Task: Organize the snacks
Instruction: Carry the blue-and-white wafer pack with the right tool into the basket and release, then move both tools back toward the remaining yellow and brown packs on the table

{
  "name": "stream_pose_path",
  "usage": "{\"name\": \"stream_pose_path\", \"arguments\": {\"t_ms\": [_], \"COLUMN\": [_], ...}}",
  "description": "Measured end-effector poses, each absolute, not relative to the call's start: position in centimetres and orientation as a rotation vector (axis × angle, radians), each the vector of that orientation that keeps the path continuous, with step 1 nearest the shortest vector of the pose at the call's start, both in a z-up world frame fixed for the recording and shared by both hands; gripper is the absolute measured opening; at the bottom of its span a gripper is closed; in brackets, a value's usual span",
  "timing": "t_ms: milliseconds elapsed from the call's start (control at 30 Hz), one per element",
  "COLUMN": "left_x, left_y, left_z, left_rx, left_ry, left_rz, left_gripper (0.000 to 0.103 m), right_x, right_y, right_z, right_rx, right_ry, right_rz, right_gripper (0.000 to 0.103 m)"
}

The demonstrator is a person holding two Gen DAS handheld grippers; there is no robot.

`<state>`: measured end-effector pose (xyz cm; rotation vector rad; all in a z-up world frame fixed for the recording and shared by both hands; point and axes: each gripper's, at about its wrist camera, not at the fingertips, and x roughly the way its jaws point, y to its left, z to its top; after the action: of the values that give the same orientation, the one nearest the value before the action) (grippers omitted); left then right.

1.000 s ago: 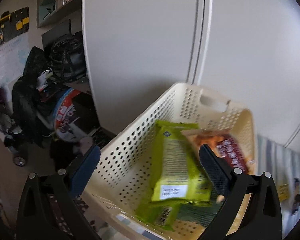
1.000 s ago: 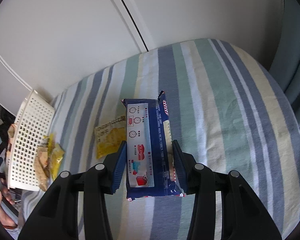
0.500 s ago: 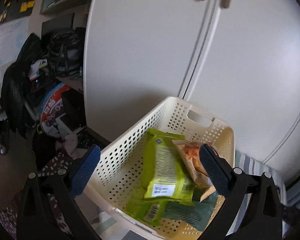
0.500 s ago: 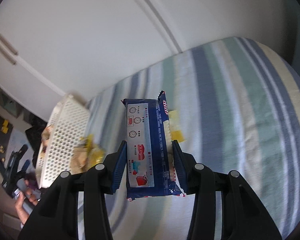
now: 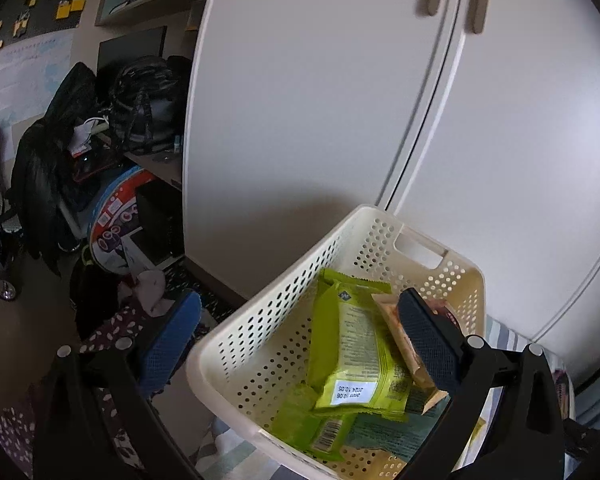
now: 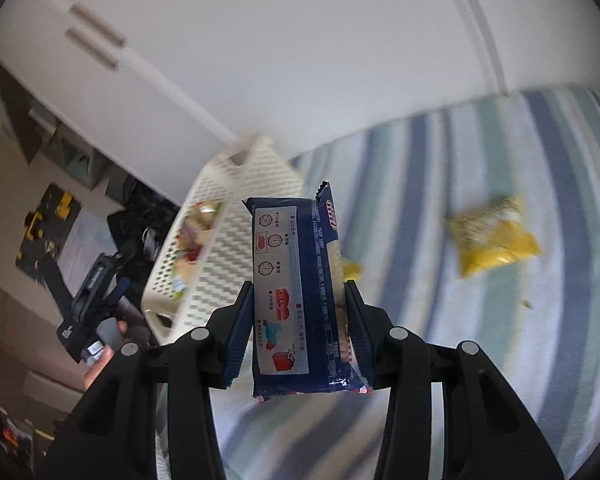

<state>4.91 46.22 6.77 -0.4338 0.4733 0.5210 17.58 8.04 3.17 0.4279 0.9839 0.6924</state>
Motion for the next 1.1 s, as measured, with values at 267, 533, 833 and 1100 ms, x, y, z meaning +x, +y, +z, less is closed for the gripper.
{"name": "stream_pose_path", "arguments": {"t_ms": [267,533,833,1100], "left_x": [3.9,2.6,2.3,2.2], "left_y": [48.1,49.5,50.1,50.3], "left_z": [6.8,7.0,7.0,6.9], "left_rx": [-0.498,-0.559,-0.586,-0.599], "left_ry": [0.448,0.412,0.401,0.402], "left_rz": [0.534,0.547,0.540,0.529], "left_gripper": [0.100,0.100,0.100,0.100], "right_x": [17.2,17.7,19.9,23.0], "right_y": [19.4,25.9,30.2,31.4], "right_z": [8.2,8.1,4.8,3.7], "right_rx": [0.330,0.244,0.130,0.031], "right_ry": [0.960,0.978,1.006,0.986], "right_rz": [0.831,0.831,0.717,0.593], "right_gripper": [0.045,0.045,0.043,0.042]}}
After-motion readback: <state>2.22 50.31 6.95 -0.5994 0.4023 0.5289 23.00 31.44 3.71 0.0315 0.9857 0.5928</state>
